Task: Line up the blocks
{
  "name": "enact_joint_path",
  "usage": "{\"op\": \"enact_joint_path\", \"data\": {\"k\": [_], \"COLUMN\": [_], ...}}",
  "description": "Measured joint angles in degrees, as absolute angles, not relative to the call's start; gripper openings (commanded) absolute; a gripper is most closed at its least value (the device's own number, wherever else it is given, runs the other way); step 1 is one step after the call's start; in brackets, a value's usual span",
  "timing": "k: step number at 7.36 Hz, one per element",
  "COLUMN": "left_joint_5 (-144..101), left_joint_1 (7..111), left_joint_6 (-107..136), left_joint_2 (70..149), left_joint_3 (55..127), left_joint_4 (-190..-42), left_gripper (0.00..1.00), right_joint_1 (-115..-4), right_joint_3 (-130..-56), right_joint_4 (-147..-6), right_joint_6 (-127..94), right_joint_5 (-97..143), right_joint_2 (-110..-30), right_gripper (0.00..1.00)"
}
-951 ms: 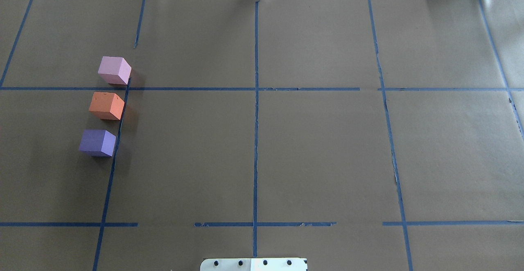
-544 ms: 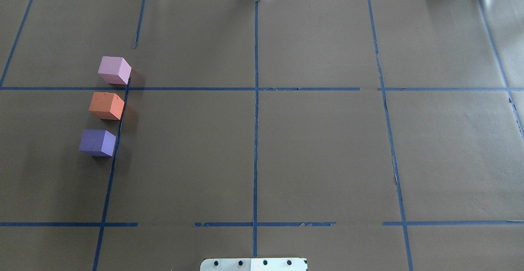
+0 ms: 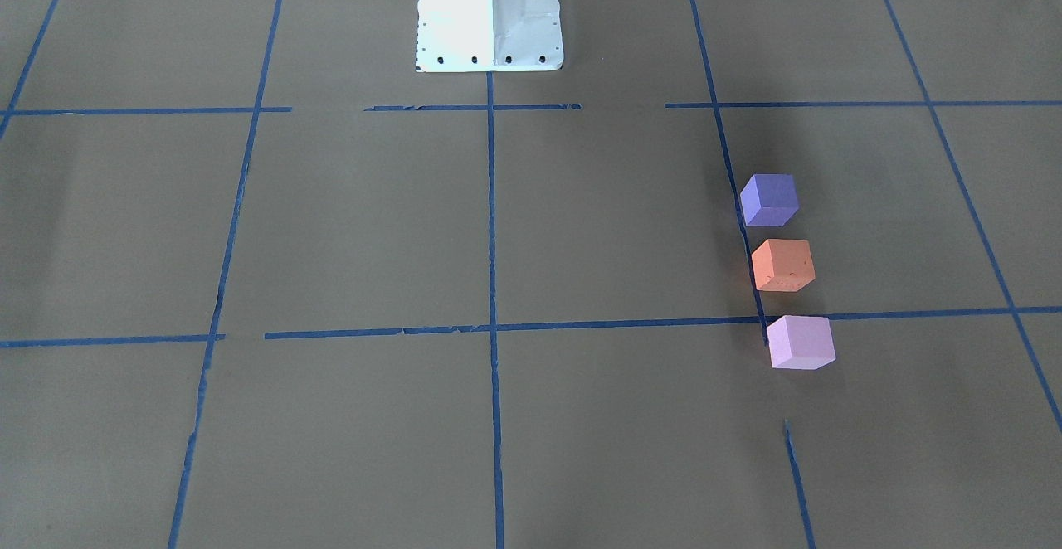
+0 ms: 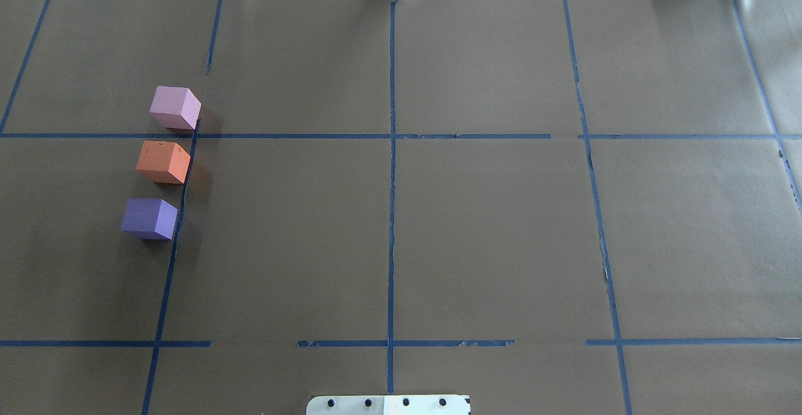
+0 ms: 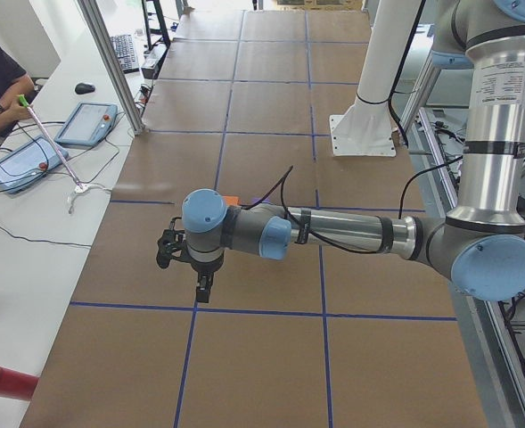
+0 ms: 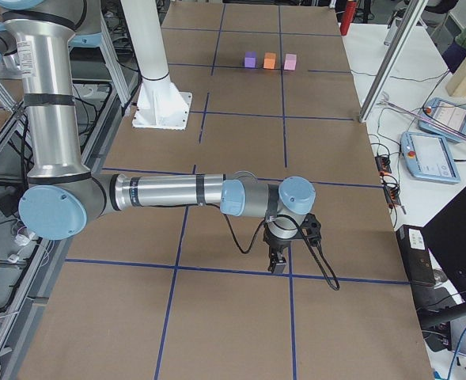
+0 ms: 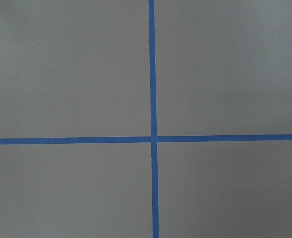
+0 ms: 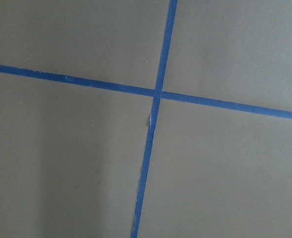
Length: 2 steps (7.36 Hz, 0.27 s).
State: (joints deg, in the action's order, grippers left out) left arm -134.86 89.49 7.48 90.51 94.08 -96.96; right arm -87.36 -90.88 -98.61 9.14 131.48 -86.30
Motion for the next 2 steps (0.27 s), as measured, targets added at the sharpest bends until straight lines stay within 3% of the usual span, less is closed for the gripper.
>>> {"op": "enact_joint_path", "data": {"k": [2], "left_joint_5": [-135.1], "left_joint_1": [89.5], "left_joint_6": [6.5], "left_joint_2": [89.7], "left_joint_3": [94.3], "left_joint_4": [-97.0], "left_gripper": [1.0], "right_joint_1": [-87.4], "right_joint_3": [-90.9], "right_joint_4": [-98.6], "right_joint_6": [9.1], "right_joint_5": [131.5], "right_joint_2": [-86.3], "right_gripper": [1.0]}}
